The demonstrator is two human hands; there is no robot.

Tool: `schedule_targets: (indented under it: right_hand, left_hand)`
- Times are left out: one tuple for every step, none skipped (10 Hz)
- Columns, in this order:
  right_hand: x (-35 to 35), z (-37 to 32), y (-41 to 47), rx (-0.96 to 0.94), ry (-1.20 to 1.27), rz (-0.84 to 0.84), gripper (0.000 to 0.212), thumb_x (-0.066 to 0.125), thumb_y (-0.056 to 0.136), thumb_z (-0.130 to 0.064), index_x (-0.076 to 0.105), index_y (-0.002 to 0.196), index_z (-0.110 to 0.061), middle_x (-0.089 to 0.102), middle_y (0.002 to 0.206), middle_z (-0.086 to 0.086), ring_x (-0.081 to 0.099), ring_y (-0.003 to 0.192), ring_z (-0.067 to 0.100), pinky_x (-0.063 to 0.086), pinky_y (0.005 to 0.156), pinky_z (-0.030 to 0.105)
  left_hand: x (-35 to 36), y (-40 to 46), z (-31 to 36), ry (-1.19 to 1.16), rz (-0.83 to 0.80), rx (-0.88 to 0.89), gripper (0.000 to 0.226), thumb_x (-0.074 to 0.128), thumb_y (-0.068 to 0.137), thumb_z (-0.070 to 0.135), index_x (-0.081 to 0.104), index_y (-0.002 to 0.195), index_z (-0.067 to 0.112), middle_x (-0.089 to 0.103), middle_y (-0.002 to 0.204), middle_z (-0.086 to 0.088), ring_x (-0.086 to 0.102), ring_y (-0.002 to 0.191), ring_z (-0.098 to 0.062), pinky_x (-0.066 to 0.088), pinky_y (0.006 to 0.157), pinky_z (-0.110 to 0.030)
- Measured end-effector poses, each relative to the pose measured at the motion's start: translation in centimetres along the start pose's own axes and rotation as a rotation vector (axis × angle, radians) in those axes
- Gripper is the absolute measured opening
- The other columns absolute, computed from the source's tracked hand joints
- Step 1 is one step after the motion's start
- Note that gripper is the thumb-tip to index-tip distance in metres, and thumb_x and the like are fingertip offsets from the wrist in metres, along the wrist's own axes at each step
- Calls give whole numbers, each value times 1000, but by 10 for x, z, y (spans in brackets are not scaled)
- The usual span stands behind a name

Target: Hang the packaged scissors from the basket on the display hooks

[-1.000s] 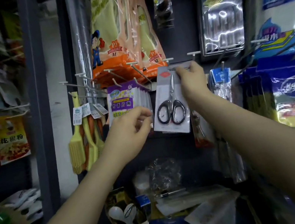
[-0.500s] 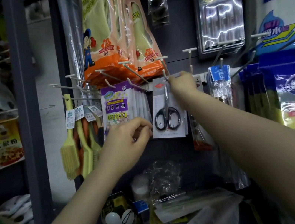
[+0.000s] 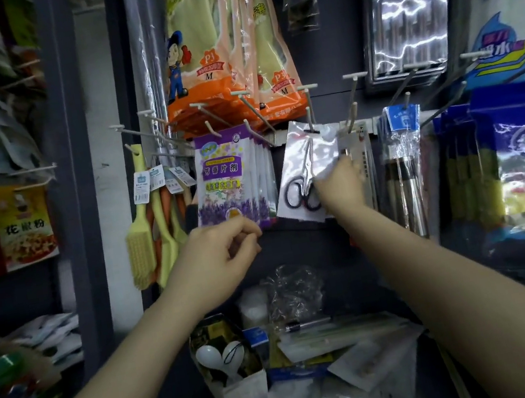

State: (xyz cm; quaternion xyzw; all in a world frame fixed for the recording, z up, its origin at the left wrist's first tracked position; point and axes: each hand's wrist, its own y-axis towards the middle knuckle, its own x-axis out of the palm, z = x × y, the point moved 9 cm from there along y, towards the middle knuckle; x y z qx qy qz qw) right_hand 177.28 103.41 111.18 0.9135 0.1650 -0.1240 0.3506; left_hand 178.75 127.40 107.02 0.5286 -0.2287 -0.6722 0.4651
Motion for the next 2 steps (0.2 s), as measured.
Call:
schedule_targets:
  right_hand:
    - [0, 3, -49, -120, -140, -73, 57, 57, 88, -22, 32, 137, -4, 35, 142, 19, 35, 131, 38, 33, 105, 44]
    - [-7, -12, -96, -237, -268, -62, 46, 53, 90, -26, 41, 129, -6, 51, 130, 17, 46, 120, 37, 39, 98, 45]
  left_hand:
    - [1, -18, 4, 19, -77, 0, 15, 53, 88, 21, 64, 98, 20, 71, 80, 5, 63, 69, -9, 50, 64, -20]
    - [1, -34, -1, 31, -179, -16, 19, 53, 88, 20, 62, 105, 20, 70, 84, 4, 63, 72, -10, 51, 68, -26]
